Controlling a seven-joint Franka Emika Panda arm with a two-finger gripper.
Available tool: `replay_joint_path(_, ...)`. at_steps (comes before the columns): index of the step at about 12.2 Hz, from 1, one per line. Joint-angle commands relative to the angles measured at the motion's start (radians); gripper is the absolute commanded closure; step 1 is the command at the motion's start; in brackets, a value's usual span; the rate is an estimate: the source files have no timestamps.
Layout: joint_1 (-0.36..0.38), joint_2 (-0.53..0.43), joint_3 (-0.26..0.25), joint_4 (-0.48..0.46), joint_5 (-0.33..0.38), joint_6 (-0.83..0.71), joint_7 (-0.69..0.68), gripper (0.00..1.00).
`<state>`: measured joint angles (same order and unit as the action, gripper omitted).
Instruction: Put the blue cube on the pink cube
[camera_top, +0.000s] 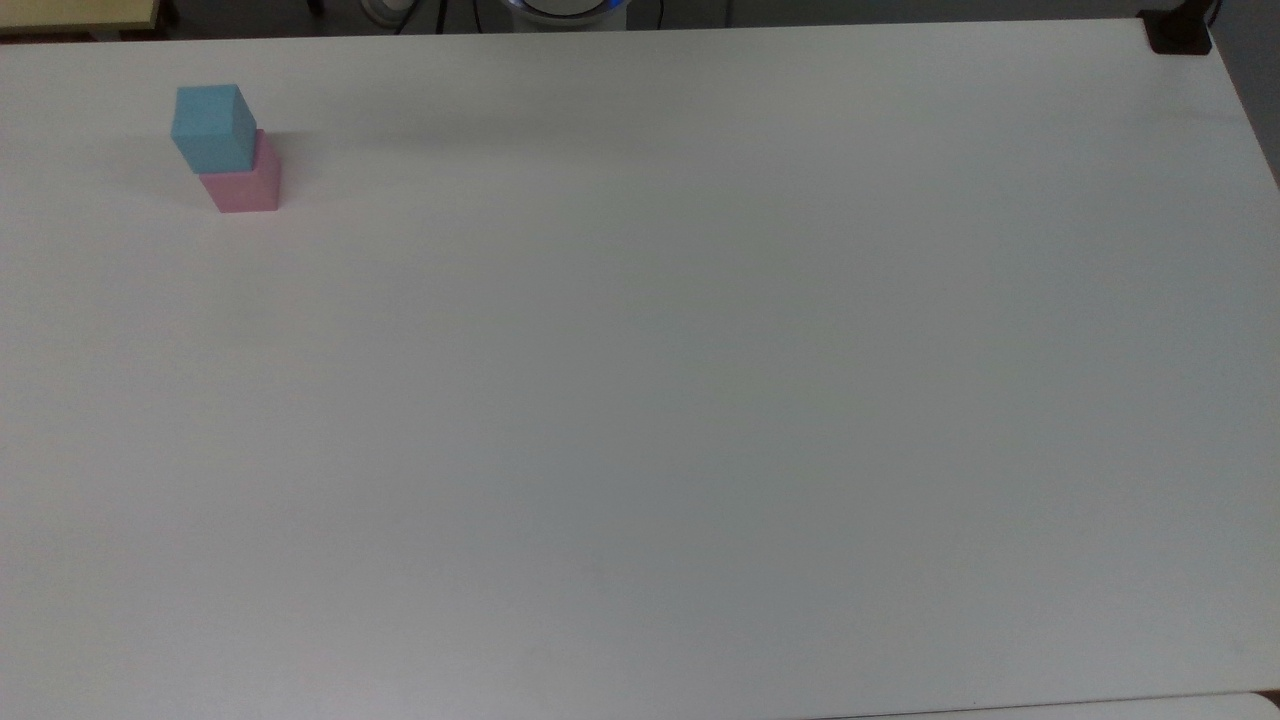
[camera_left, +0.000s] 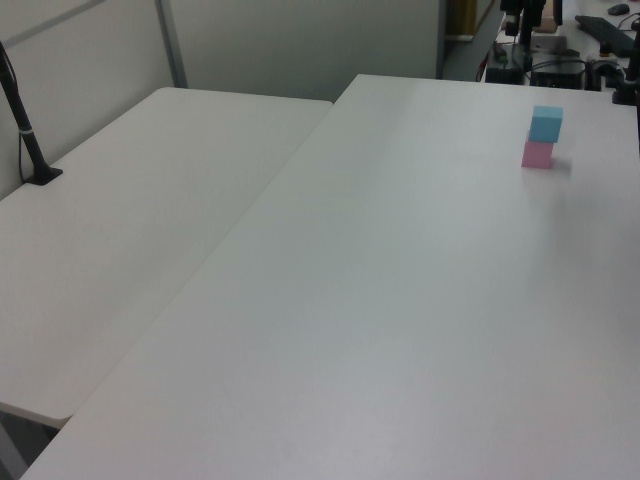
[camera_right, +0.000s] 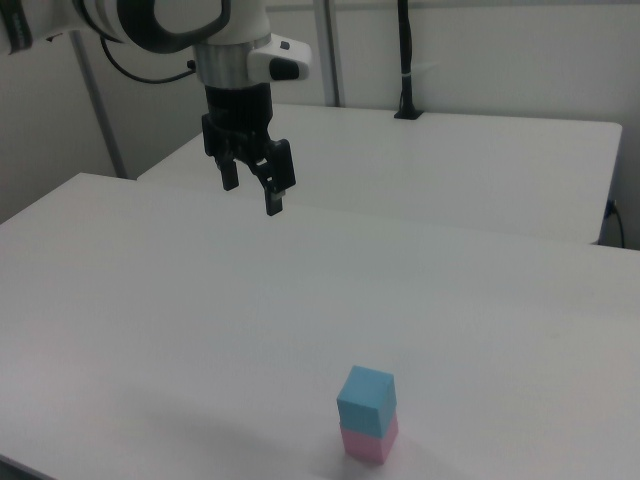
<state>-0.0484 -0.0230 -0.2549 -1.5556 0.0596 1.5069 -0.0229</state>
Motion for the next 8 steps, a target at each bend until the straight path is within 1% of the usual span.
replay_joint_path(1,0.009,-0.005,0.035,-0.001,-0.064,0.073,-0.066,0.00)
replay_joint_path(2,0.007,0.003,0.051,-0.001,-0.084,0.099,-0.066,0.00)
replay_joint_path(3,0.007,0.006,0.055,-0.003,-0.098,0.151,-0.059,0.00)
replay_joint_path(4,0.008,0.005,0.056,-0.007,-0.096,0.162,-0.051,0.00)
replay_joint_path(8,0.008,0.002,0.056,-0.009,-0.093,0.150,-0.058,0.00)
